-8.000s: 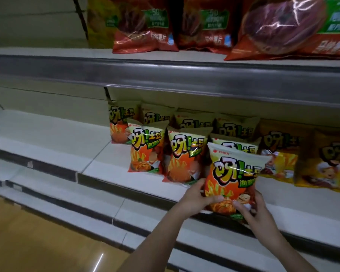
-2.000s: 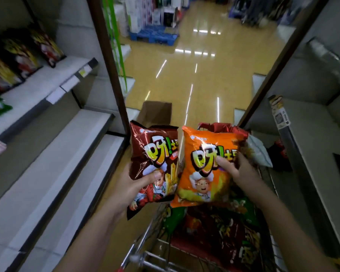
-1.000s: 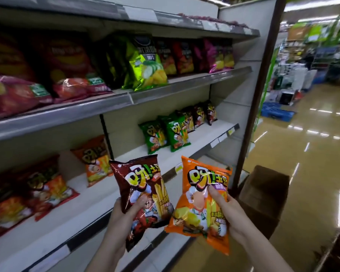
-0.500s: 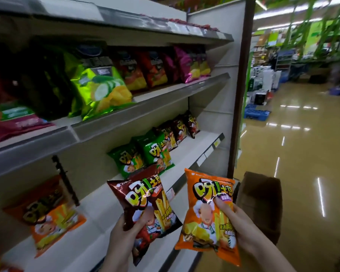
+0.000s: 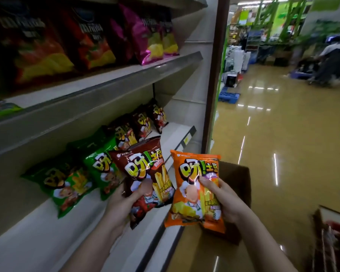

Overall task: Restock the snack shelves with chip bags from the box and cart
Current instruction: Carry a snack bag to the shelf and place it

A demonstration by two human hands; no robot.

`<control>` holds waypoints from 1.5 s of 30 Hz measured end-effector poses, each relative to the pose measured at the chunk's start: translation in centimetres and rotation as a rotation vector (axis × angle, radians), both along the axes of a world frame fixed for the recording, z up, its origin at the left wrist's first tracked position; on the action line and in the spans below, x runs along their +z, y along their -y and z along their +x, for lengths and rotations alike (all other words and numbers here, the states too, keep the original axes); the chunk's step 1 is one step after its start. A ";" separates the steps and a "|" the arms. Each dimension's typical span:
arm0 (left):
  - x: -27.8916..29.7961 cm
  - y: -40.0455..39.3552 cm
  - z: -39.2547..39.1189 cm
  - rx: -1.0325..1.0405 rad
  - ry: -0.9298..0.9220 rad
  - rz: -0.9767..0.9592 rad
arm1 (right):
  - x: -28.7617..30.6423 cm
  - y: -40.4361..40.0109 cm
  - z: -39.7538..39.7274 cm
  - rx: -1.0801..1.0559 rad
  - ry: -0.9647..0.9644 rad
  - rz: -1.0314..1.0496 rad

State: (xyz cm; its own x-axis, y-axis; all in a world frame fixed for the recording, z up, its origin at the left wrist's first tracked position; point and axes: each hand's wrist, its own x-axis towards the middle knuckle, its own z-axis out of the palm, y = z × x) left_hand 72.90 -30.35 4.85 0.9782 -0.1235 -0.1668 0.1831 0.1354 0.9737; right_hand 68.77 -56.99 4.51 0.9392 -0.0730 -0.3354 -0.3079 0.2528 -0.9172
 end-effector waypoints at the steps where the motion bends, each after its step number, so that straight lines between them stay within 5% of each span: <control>1: -0.1 0.8 1.2 -0.004 -0.009 0.004 | -0.3 0.4 0.8 -0.003 -0.001 0.004; 12: -3.3 7.1 17.6 0.037 -0.116 -0.059 | -0.8 4.2 16.2 -0.050 0.035 0.000; 31: -6.6 17.1 37.5 0.289 -0.048 -0.146 | -2.9 13.8 41.5 0.289 0.001 0.054; 45: -8.4 23.7 44.3 0.310 -0.106 -0.066 | -4.7 18.5 49.5 0.472 0.015 0.012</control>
State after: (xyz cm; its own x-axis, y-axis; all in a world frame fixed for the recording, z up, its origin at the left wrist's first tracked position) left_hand 117.19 -54.03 -3.55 0.9485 0.1634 -0.2715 0.2234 0.2631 0.9385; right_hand 118.32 -75.46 -0.14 0.8735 0.3669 -0.3198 -0.3784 0.0985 -0.9204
